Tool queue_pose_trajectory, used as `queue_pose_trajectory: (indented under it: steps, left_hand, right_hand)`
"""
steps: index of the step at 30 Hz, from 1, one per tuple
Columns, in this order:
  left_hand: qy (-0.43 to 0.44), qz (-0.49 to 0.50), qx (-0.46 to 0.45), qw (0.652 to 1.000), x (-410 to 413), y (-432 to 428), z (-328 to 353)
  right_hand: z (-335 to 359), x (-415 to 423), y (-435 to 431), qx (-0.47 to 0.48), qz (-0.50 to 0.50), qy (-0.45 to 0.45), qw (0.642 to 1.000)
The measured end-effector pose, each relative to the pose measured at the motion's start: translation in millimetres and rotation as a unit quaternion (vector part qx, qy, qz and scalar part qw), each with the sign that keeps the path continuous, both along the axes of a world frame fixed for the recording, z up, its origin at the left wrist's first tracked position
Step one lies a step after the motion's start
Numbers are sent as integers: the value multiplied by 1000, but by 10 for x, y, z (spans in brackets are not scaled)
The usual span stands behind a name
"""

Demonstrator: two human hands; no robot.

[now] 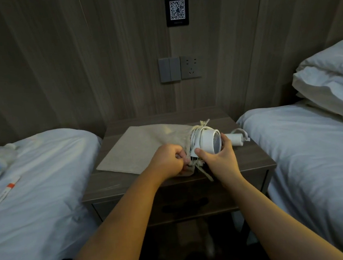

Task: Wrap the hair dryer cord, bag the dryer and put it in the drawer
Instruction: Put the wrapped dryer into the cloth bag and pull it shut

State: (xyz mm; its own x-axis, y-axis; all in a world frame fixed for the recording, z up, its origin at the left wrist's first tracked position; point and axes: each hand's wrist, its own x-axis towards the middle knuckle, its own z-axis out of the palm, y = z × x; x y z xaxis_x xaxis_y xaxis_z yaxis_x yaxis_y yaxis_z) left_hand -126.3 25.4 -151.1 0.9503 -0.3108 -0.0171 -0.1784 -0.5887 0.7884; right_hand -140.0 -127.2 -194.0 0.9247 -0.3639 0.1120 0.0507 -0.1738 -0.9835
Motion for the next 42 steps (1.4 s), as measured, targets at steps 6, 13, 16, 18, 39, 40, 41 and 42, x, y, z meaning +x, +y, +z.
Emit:
queue_pose_trajectory:
  steps: [6,13,16,18,39,40,41,42]
  left_hand:
    - [-2,-17,-19,1000,16,33,-43]
    - [-18,-13,-37,999,59,28,-112]
    - [-15,-20,-49,998,72,32,-136]
    - [-12,-24,-64,998,66,32,-142]
    - [55,-7,-116,992,148,30,-296]
    - [67,-2,-134,989,153,37,-309]
    - [77,2,-148,986,155,46,-317]
    - [83,4,-162,983,155,51,-322]
  right_hand:
    - [-15,-33,178,31,-79,3,996]
    - [162,-131,35,-349,-83,32,933]
    - [252,-122,-14,-407,-19,-53,912]
    - [309,-98,-97,-419,27,-65,905]
    - [748,279,-281,-616,259,-114,735]
    - [750,293,-299,-604,239,-118,751]
    - [756,305,-320,-596,213,-124,764]
    - [762,309,-336,-593,192,-128,771]
